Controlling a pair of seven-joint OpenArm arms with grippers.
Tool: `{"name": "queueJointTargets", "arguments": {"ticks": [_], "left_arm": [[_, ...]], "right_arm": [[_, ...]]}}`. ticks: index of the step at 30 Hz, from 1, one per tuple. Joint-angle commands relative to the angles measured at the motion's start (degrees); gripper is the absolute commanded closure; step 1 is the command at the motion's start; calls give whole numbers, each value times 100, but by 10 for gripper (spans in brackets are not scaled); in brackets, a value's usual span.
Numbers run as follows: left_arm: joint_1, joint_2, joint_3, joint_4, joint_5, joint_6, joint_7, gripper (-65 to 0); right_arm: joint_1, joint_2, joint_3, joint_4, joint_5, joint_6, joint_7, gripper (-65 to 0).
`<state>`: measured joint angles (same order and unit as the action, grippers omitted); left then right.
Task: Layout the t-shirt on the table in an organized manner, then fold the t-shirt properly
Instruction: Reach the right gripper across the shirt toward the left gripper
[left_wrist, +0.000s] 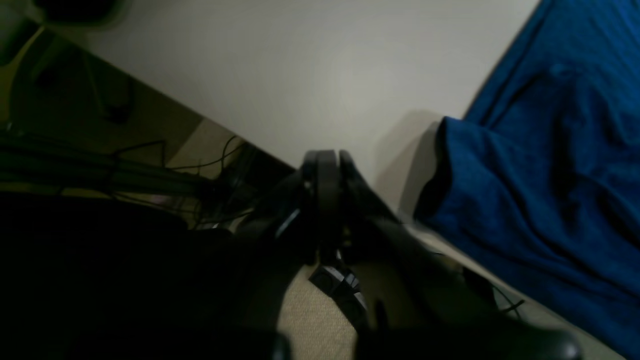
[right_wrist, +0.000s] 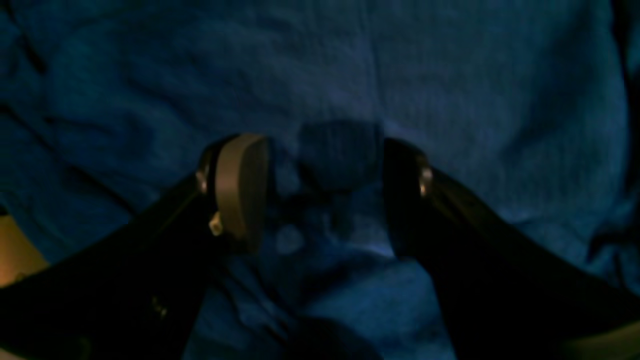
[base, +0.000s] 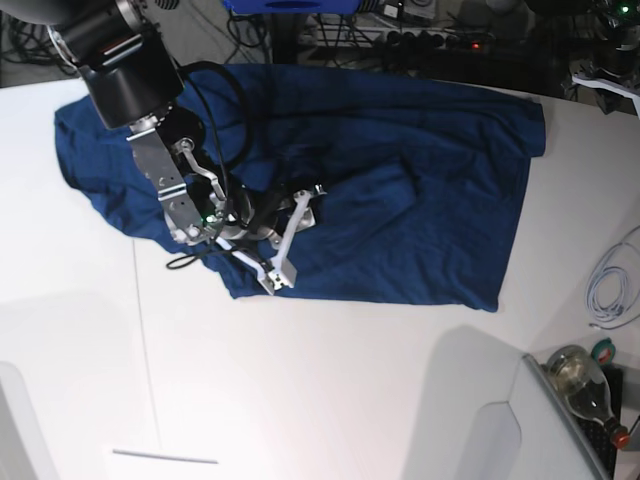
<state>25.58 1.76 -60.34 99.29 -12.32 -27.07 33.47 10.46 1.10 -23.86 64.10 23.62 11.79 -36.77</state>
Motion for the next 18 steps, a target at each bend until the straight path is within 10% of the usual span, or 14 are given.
{"name": "queueJointTargets", "arguments": {"ticks": [1,6,18], "left_arm": [[39,-57,-37,89,-65,-14,-117,0],[66,-57,-37,89,-65,-14,-117,0],[198,-128,-380,133,-100,-14,-117,0]], "right_arm": [[119,8,16,92,78,91,104,-314],[110,-36,25,109,87,346,77,-12],[93,-765,-836,1568,87,346,-687,-3]]}}
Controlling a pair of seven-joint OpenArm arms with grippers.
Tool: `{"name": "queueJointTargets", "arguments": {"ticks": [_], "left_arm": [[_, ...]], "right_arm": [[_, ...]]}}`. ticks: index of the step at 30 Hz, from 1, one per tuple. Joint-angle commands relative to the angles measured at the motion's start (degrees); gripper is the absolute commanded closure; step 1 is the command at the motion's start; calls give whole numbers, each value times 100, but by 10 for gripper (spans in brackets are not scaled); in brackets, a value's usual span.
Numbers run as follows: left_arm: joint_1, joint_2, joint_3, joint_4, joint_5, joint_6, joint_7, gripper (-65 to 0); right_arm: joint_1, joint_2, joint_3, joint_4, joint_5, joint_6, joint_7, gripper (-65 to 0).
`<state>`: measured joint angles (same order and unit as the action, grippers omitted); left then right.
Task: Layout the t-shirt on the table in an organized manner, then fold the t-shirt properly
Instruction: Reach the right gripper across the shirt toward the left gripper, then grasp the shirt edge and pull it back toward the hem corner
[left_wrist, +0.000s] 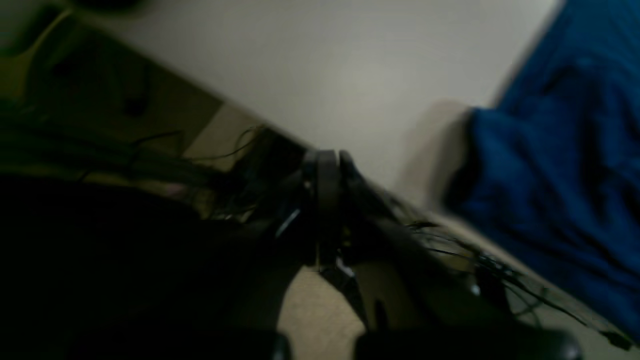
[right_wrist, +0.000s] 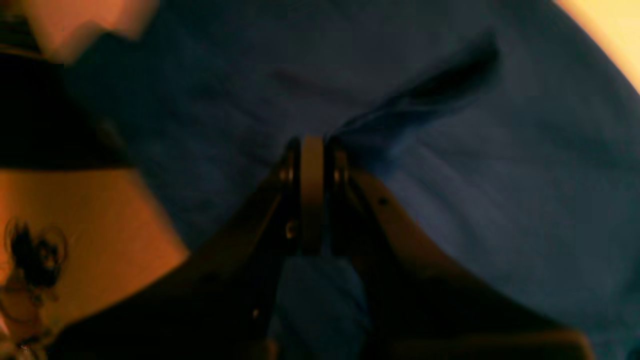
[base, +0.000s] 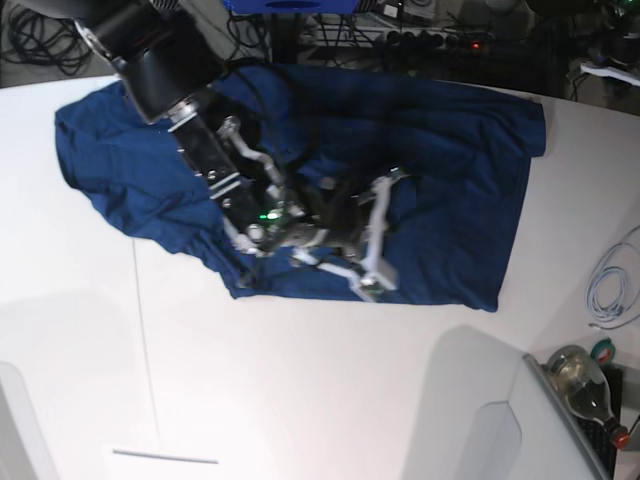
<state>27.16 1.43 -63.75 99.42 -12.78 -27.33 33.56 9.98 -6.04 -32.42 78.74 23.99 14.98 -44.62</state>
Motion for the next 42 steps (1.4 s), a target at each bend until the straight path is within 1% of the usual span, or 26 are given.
{"name": "queueJointTargets", "arguments": {"ticks": [1,3,5,6,8,10,14,17,19,20,21,22,25,26,27,28,30,32,33,34,36,37,38,39,40,42], "left_arm": [[40,-139,-65,120,-46,12,-125,0],[102,-156,-74,120,-19,12,-125,0],[199,-174,-65,120,-54,12,-125,0],[207,-200,-65,120,-54,12,-125,0],[216,-192,-56,120,-37,12,-125,0],[234,-192,-30,120,-46,12,-125,0],[207,-165,-21,129,-46,12,-125,0],[199,-165,-21,129,-54,12,-125,0],[199,-165,-21,129,-46,12,-125,0],[199,-165,-12,129,-54,12,-125,0],[199,-165,-12,129,-54,12,-125,0],[199,-165,-12,129,-54,12,-125,0],[234,-165,269,129,-54,12,-125,0],[243,-165,410,146,-54,12,-125,0],[243,-156,542,190,-63,12,-125,0],[243,-130,717,234,-63,12,-125,0],[251,-16,981,357,-63,12,-125,0],[251,125,1236,542,-63,12,-125,0],[243,178,1377,612,-63,12,-125,0],[243,204,1526,639,-63,12,-125,0],[216,204,1825,612,-46,12,-125,0],[207,213,1975,586,-19,12,-143,0],[207,213,2115,542,-19,12,-143,0],[190,213,2247,436,-19,30,-152,0],[146,195,2326,296,-19,39,-169,0],[-48,187,2335,-21,-10,39,-169,0]], "right_arm": [[220,-112,-103,148,50,18,45,-3],[360,-218,-437,201,58,9,9,-5],[501,-253,-788,201,58,1,18,-5],[598,-262,-990,201,76,-70,27,-5],[756,-296,-1263,201,348,-342,106,-6],[993,-288,-1606,130,700,-500,343,-6],[1477,-288,-2248,-256,1403,-694,730,-6],[1802,-296,-2722,-494,1834,-808,1179,-6],[1925,-296,-2881,-687,2089,-949,1477,-9],[1943,-296,-2925,-749,2177,-966,1609,-11],[1943,-296,-2986,-784,2230,-993,1759,-30],[1960,-296,-3030,-784,2265,-993,1864,-77],[2040,-296,-3285,-652,2265,-1010,1987,-351],[2084,-296,-3311,-564,2247,-1019,1952,-413],[2128,-279,-3303,-467,2247,-1019,1943,-426],[2145,-235,-3276,-336,2247,-1019,1899,-411],[2189,169,-3074,-107,2239,-1019,1636,-356],[2110,688,-2608,289,2239,-1028,1161,-284],[1987,1040,-2292,482,2239,-1107,880,-257],[1846,1338,-2001,675,2230,-1257,651,-243],[1556,1892,-1412,895,2230,-1661,238,-267],[1398,2165,-1210,930,2230,-1810,132,-290],[1257,2420,-1043,922,2230,-1907,150,-312],[1108,2710,-850,878,2221,-1942,256,-330],[985,2930,-718,790,2186,-1942,440,-341],[818,3229,-604,552,1940,-1933,792,-348]]}}
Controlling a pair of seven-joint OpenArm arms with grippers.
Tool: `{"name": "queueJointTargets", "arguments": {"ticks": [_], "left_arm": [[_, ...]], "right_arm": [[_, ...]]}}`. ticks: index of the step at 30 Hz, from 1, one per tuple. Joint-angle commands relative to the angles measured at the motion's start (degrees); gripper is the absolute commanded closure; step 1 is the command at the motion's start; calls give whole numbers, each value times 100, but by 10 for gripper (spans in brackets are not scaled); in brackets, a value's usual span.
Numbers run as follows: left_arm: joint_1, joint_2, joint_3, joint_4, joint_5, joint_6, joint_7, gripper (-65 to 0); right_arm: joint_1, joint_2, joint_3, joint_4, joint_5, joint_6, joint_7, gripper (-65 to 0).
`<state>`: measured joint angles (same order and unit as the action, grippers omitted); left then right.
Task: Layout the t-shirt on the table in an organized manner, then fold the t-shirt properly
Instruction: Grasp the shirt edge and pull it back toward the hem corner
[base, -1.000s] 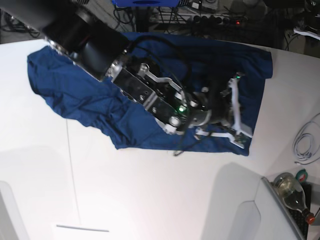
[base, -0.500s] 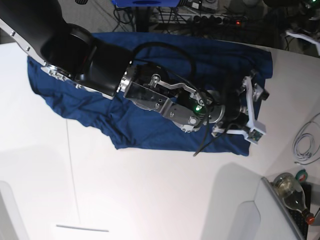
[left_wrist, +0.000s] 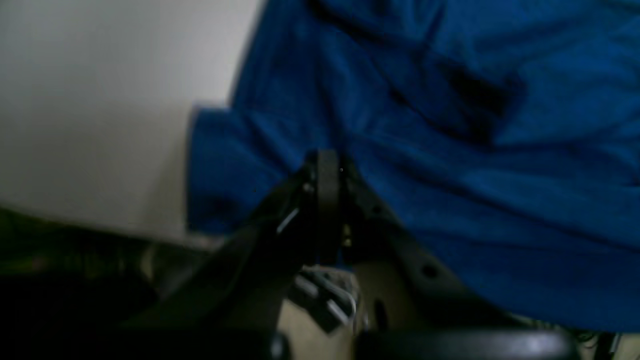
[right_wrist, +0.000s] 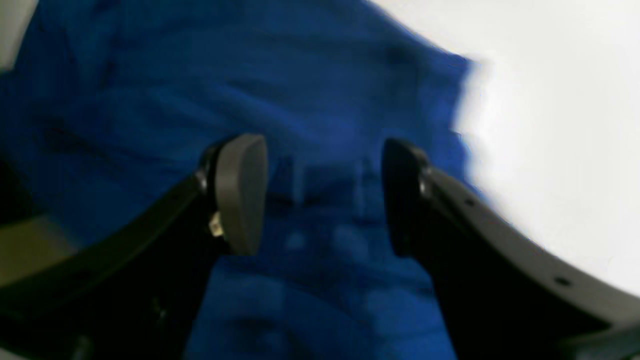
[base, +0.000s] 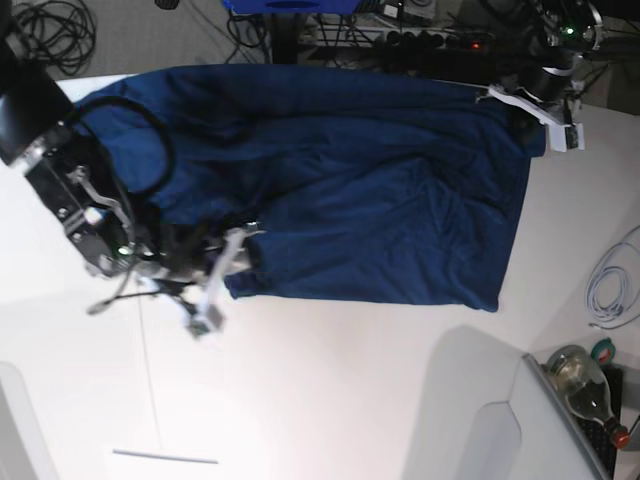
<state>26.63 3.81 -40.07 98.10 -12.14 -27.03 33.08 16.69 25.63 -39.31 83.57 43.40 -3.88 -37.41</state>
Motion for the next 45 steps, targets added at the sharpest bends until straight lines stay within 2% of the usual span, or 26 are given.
{"name": "queueJointTargets", "arguments": {"ticks": [1,3,5,7,10,18,19,20,21,23,25,26,33,41,45], "left_arm": [[-83,-61,-32,-74,-74,8,-121,0],[-180,-140,-41,-338,-74,8,-121,0],[-224,-201,-23,-470,-74,8,-148,0],[-232,-236,-23,-619,-74,17,-420,0],[-232,-324,-23,-901,-56,26,-763,0],[-426,-386,-32,-1534,489,26,-816,0],[-443,-386,-32,-1604,524,26,-816,0],[-452,-386,-32,-1657,533,26,-816,0],[-461,-386,-32,-1683,533,26,-816,0],[-461,-386,-32,-1692,533,26,-816,0],[-452,-386,-32,-1701,533,26,-816,0],[-452,-386,-32,-1718,533,26,-816,0],[-408,-395,-32,-1762,533,26,-816,0],[-400,-377,-32,-1701,533,26,-807,0],[-400,-377,-32,-1701,533,26,-807,0]], "right_arm": [[111,158,85,-89,-159,-47,158,-348],[94,220,76,-388,-406,-21,150,-350],[6,228,111,-564,-555,181,158,-350],[-56,228,129,-704,-731,340,176,-350],[-135,211,129,-854,-933,348,176,-350],[-258,202,129,-1161,-951,366,246,-336],[-258,202,129,-1249,-951,366,369,-311],[-258,202,129,-1328,-951,375,492,-258],[-249,202,129,-1408,-951,410,572,-171],[-170,220,129,-1513,-924,726,580,0],[-135,255,129,-1539,-924,946,580,-18],[-135,272,182,-1522,-924,973,572,-38],[-38,369,1017,-1495,-951,1008,220,-29],[314,492,1008,-1592,-959,1008,220,-35],[630,483,999,-2023,-968,1017,255,-35]]}}
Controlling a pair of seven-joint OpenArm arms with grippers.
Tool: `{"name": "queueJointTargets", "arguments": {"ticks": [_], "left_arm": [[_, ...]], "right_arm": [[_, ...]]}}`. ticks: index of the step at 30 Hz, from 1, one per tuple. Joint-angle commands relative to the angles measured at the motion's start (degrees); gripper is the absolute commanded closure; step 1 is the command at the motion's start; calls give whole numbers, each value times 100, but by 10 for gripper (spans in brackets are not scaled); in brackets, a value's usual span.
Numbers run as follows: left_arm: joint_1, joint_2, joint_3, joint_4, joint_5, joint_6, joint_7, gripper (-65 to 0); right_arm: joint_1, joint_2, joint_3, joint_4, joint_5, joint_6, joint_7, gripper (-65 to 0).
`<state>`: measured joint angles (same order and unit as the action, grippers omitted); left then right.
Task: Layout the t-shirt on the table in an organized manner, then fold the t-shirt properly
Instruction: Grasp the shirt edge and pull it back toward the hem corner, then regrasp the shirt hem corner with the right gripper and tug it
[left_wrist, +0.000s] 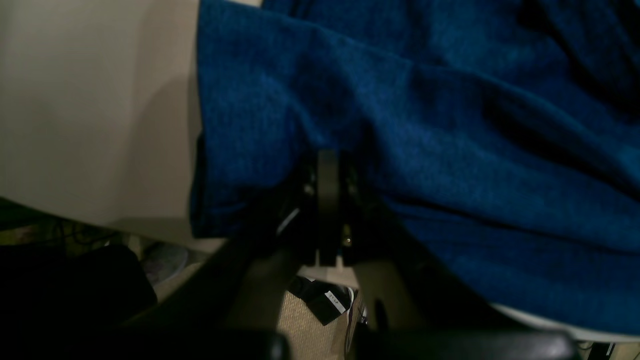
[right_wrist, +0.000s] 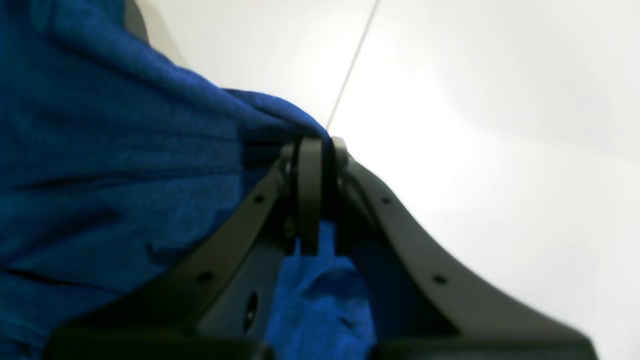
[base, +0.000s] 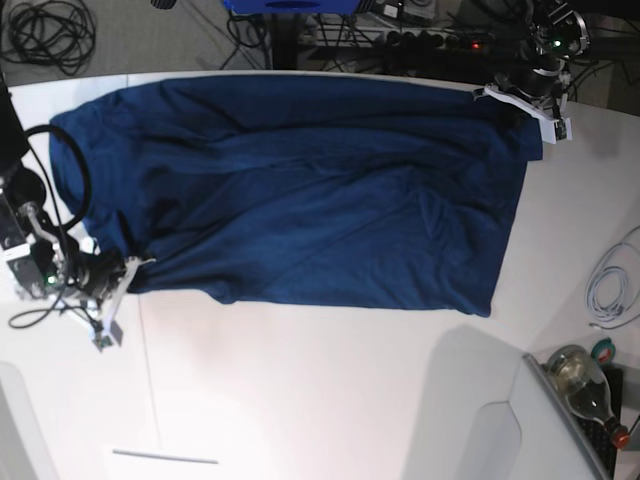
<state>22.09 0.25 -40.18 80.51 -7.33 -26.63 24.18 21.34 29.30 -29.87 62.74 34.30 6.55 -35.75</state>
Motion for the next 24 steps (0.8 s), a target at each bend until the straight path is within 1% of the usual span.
{"name": "queueJointTargets", "arguments": {"ticks": [1,3,5,6,7,9,10,11,13,16,17,18,21,24], "left_arm": [[55,-21,-21,59,52,-14,83,0],[64,-21,-21,59,52,-14,83,0],[64,-21,-21,68,52,-14,83,0],[64,-21,-21,85,52,-14,83,0],[64,-21,-21,129,52,-14,109,0],[64,6,-21,314,43,-14,127,0],[81,6,-21,402,8,-14,135,0],[134,6,-21,498,8,-14,135,0],[169,14,-21,780,8,-14,153,0],[196,102,-30,1290,-1,-22,549,0],[205,120,-30,1483,-1,-22,680,0],[213,129,-30,1659,-1,-22,768,0],[187,138,-21,1949,-1,-22,891,0],[73,138,23,1870,-1,-22,900,0]], "right_arm": [[261,99,55,-63,-59,-26,89,-35],[411,72,46,-309,-191,9,98,-36],[499,-60,72,-467,-569,229,89,-42],[525,-148,108,-564,-745,378,63,-63],[551,-218,108,-670,-938,563,54,-114],[551,-315,125,-810,-1219,888,54,-255],[534,-350,134,-810,-1290,941,54,-308],[525,-358,134,-784,-1316,941,63,-339],[463,-341,196,-661,-1307,941,89,-326],[103,-323,890,-98,-1343,941,54,-294],[-82,-288,1119,209,-1351,941,36,-294],[-249,-183,1303,535,-1351,941,-78,-294],[-521,-148,1400,1141,-1351,941,-553,-294],[-618,-156,1409,1133,-1351,941,-632,-294]]}}
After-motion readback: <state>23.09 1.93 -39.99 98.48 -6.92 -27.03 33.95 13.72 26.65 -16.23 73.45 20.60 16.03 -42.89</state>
